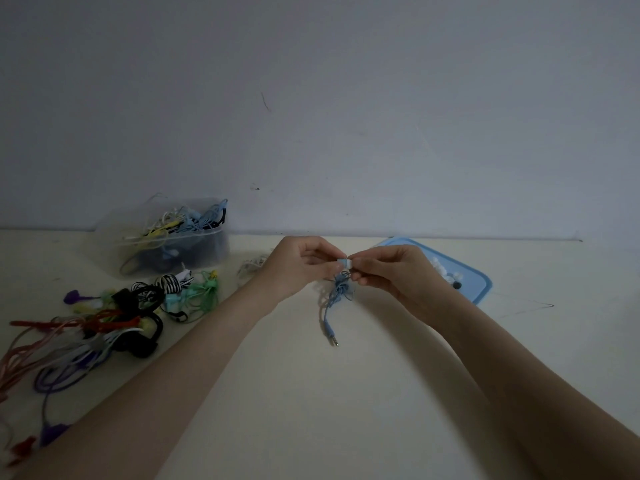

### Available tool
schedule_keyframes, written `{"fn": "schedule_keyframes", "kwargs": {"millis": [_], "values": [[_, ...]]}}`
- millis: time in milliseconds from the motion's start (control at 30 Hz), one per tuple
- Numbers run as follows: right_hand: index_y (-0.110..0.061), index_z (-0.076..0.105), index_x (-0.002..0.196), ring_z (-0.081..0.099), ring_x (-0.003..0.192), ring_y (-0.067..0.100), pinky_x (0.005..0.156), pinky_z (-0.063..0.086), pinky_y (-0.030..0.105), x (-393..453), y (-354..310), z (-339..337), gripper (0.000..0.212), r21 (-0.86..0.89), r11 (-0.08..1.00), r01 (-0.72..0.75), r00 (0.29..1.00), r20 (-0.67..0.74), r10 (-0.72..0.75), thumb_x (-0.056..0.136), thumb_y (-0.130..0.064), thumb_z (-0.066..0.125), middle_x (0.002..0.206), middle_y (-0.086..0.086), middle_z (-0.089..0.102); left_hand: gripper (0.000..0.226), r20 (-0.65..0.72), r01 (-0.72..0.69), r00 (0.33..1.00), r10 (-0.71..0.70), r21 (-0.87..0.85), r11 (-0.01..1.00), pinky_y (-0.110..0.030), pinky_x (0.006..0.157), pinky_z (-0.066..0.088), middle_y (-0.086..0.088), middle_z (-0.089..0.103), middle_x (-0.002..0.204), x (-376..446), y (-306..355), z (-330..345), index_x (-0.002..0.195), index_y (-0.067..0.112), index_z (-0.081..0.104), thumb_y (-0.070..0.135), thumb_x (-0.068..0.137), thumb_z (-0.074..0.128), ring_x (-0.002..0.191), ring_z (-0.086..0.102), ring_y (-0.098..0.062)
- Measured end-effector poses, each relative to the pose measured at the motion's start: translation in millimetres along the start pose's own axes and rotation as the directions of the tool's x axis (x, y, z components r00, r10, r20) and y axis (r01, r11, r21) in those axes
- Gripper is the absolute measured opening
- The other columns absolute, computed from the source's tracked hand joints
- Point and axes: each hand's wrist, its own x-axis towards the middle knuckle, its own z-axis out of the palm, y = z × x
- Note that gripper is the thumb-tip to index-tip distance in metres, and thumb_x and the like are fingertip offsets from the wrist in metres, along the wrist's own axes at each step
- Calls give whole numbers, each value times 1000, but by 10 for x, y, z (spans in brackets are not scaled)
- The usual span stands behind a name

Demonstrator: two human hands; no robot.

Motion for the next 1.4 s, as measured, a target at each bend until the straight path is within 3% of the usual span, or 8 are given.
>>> {"fn": "schedule_keyframes", "kwargs": {"millis": [200, 467, 700, 800, 900, 967, 1200, 1400], "values": [[7, 69, 88, 68, 72, 13, 74, 55, 18, -9, -7, -16, 11, 48, 998, -38, 999, -17, 38, 84, 4, 60, 79, 11, 72, 24, 5, -117, 993, 119, 216, 969, -18, 72, 51, 11, 66, 66, 12, -26, 30, 70, 23, 65, 2, 72, 76, 66, 61, -1], [3, 67, 93, 64, 63, 11, 60, 52, 16, 19, 12, -42, 16, 99, 995, -31, 999, -39, 35, 92, -2, 51, 74, 8, 70, 24, -19, 8, 1000, -8, 20, 1000, -10, 63, 48, -1, 65, 79, -6, -18, -1, 97, 17, 62, 5, 78, 71, 67, 63, 2], [-10, 70, 89, 55, 50, 6, 48, 41, 16, 31, 42, -104, 22, -126, 992, -6, 988, -152, -13, 92, -1, 51, 78, 0, 68, 22, 26, 25, 999, -25, 20, 999, -11, 70, 49, 1, 61, 86, -8, -43, -44, 107, 19, 67, 11, 88, 61, 73, 61, 0], [-17, 69, 98, 48, 44, -2, 49, 38, 9, 37, 53, -11, 30, -552, 830, 84, 986, -76, -150, 89, 4, 49, 72, -9, 63, 15, -8, 54, 999, -53, 24, 998, -14, 69, 52, 3, 67, 83, -13, -53, -80, 98, 14, 68, 8, 86, 63, 68, 63, 1], [-19, 64, 116, 51, 72, 0, 69, 35, 10, 60, 93, 129, 40, -825, 502, 259, 963, 177, -205, 84, 3, 53, 114, -2, 59, 12, -54, 82, 995, -81, 24, 996, -14, 64, 52, -2, 66, 76, -11, -71, -135, 93, 4, 67, 3, 82, 66, 59, 62, 1], [-15, 65, 114, 55, 93, 14, 76, 34, 16, 78, 162, 179, 33, -870, 378, 317, 941, 240, -237, 84, -4, 57, 122, 3, 56, 11, -65, 87, 994, -83, 68, 994, -10, 58, 47, -3, 64, 72, -18, -75, -162, 92, 2, 67, 1, 80, 68, 54, 58, 2], [-6, 71, 86, 50, 61, 15, 64, 44, 29, 170, -77, 300, 9, -845, 402, 352, 827, 81, -556, 80, -1, 66, 93, 5, 60, 15, -153, -6, 988, 15, 62, 998, -12, 59, 50, -1, 63, 71, 60, 214, -332, 96, 2, 67, 0, 82, 65, 55, 61, 0], [-4, 71, 96, 55, 75, 20, 71, 43, 25, 642, -577, 1000, 14, -819, 364, 444, 762, 132, -633, 83, -4, 65, 98, 12, 58, 24, -298, -37, 945, 139, 324, 945, -16, 72, 55, -4, 67, 93, 118, 550, -1062, 110, 9, 66, 6, 87, 62, 70, 64, -5]]}}
